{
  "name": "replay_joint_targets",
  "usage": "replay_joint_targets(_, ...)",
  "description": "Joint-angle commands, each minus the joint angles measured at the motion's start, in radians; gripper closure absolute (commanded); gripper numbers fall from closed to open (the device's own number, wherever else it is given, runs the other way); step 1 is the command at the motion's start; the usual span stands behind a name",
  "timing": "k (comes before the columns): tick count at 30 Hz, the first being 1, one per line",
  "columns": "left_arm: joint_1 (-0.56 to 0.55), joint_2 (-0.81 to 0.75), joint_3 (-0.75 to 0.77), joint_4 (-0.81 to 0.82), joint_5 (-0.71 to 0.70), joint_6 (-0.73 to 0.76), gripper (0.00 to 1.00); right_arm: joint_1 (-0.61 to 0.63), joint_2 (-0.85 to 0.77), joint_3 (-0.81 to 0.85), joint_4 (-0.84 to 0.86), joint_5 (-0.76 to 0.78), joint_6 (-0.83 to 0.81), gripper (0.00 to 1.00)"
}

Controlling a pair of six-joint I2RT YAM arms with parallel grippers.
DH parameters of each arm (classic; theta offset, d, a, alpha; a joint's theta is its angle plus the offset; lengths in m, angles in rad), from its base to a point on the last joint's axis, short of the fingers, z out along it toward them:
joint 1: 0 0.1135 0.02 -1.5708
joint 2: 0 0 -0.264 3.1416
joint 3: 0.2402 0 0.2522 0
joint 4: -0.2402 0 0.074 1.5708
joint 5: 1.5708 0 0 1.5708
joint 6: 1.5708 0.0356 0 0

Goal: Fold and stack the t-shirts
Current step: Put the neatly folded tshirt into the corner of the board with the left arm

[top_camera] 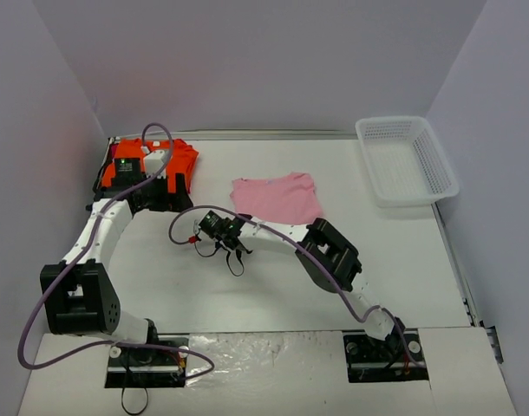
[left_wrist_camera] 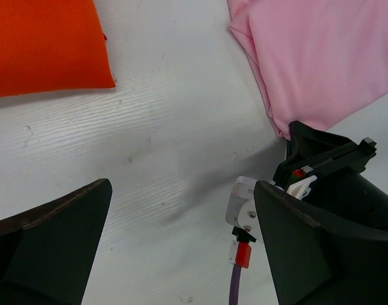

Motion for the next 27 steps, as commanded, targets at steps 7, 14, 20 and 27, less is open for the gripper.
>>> replay_joint_targets(7, 0.001, 0.036, -0.051, 0.102, 0.211, -0.131, 0.06, 0.002, -0.067, 0.006, -0.108, -0.008, 0.006, 1.00)
replay_joint_targets(14, -0.015, 0.139, -0.090, 0.227, 0.337, -0.329, 0.06, -0.001, -0.169, 0.029, -0.151, -0.010, 0.003, 1.00)
replay_joint_targets(20, -0.017, 0.228, -0.177, 0.530, 0.414, -0.608, 0.06, -0.004, -0.209, 0.044, -0.174, -0.025, 0.000, 1.00)
replay_joint_targets(27, -0.095, 0.406, -0.151, 0.710, 0.452, -0.860, 0.06, -0.007, -0.173, 0.076, -0.196, -0.022, -0.003, 1.00)
